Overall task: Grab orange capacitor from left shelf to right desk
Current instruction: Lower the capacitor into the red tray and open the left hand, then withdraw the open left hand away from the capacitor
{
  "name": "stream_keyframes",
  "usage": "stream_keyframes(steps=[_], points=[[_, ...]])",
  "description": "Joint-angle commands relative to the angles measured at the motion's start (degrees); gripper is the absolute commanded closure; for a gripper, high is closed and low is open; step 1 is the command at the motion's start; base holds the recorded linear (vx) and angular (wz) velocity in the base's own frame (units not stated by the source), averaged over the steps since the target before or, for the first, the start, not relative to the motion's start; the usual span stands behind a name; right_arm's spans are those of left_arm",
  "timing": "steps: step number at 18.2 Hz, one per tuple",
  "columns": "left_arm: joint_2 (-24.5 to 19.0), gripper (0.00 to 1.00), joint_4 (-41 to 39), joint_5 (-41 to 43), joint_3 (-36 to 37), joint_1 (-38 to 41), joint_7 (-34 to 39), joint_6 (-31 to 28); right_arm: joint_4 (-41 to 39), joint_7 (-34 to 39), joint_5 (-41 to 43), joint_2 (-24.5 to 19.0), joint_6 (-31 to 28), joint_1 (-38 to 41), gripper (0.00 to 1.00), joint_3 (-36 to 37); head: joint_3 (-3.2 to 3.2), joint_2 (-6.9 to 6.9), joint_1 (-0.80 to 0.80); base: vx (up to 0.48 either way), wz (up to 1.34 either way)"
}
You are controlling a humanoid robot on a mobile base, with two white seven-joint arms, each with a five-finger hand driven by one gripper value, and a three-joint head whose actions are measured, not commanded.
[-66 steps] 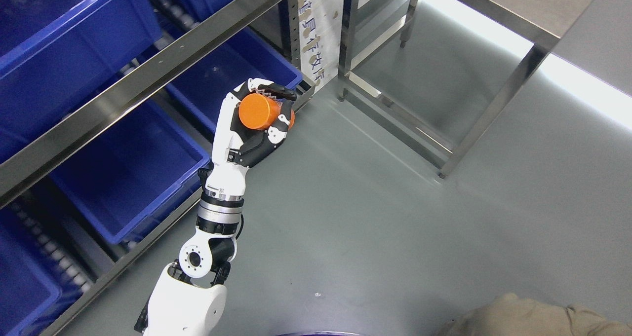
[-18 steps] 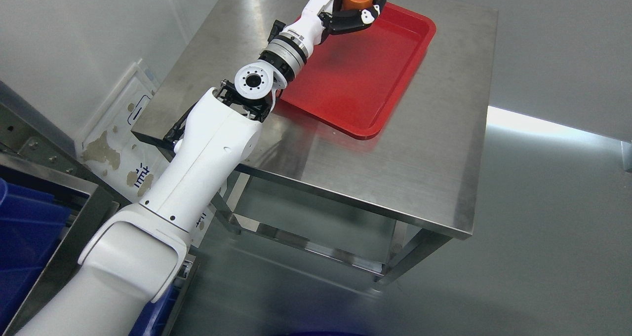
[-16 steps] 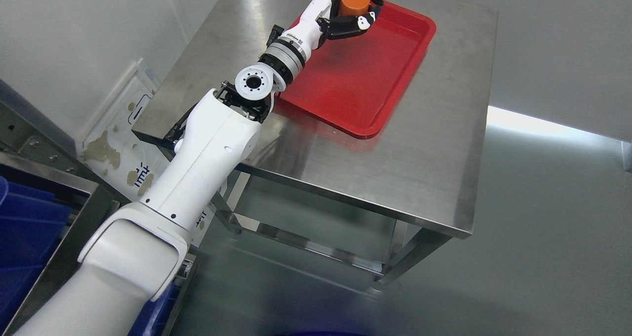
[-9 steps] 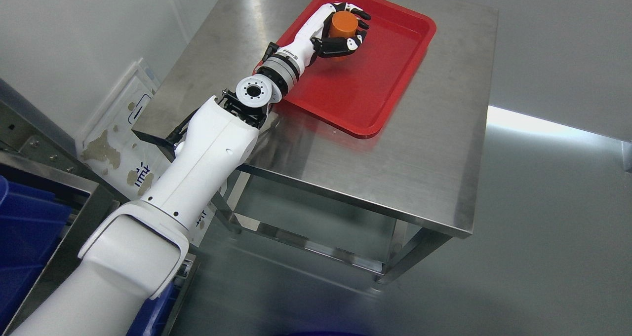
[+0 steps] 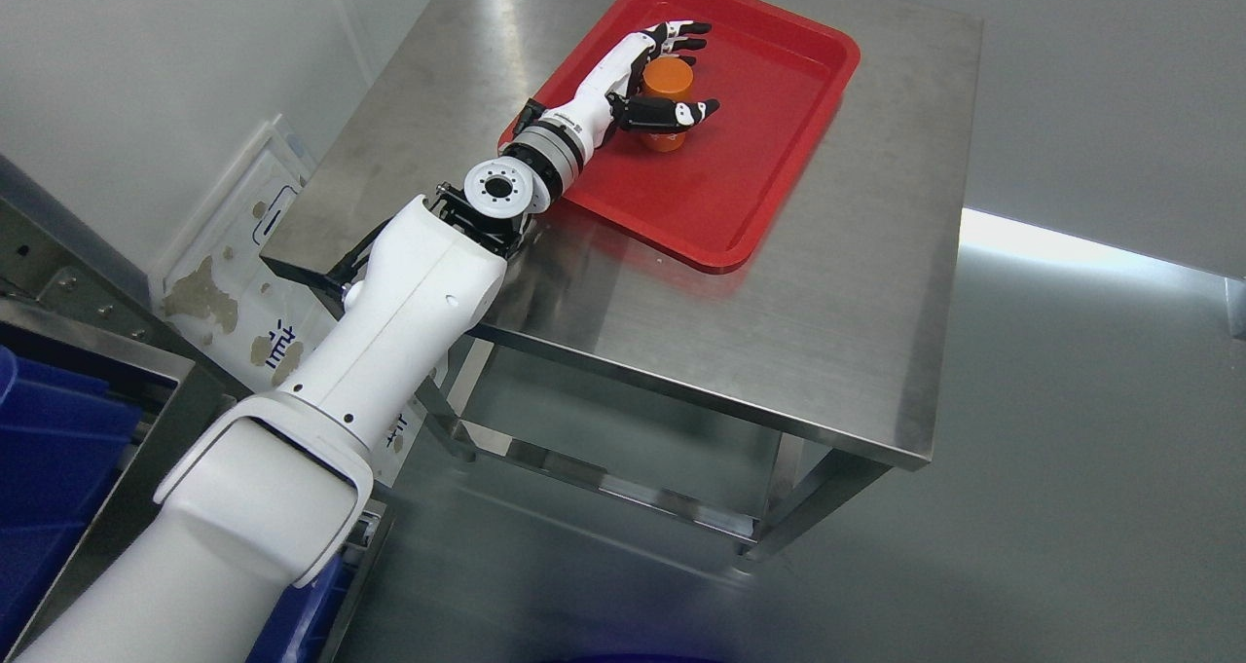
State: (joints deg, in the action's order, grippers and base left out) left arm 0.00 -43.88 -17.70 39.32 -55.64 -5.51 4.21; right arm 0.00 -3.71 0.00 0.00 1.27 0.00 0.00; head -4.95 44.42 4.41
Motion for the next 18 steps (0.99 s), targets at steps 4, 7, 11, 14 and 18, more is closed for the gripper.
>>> stream_keyframes(steps=[4, 7, 11, 14, 18], points=[[-1.0, 0.00, -4.0, -0.1, -12.0, -5.5, -0.3, -0.2, -1.0, 0.0, -0.4, 1.0, 0.0, 1.3, 0.00, 0.6, 0.00, 0.00, 0.00, 0.000, 0.00], [-1.0, 0.00, -8.8, -0.1, -20.8, -3.5, -4.2, -0.2, -1.0, 0.0, -0.4, 1.0, 0.0, 1.2, 0.00, 0.6, 0.00, 0.00, 0.00, 0.000, 0.00], [-1.0, 0.00, -23.4, -0.1, -29.5, 7.2, -10.8, -4.5, -1.0, 0.0, -0.4, 1.0, 0.0, 1.3, 0.00, 0.6, 0.00, 0.00, 0.00, 0.000, 0.00], [-1.0, 0.00, -38.3, -0.1, -37.2, 15.5, -10.6, -14.2, -1.0, 0.0, -0.4, 1.0, 0.0, 1.3, 0.00, 0.6, 0.00, 0.00, 0.00, 0.000, 0.00], [-1.0, 0.00, -47.6, -0.1, -40.9, 22.6, -10.4, -14.4, -1.0, 0.0, -0.4, 1.0, 0.0, 1.3, 0.00, 0.6, 0.00, 0.01, 0.00, 0.000, 0.00]])
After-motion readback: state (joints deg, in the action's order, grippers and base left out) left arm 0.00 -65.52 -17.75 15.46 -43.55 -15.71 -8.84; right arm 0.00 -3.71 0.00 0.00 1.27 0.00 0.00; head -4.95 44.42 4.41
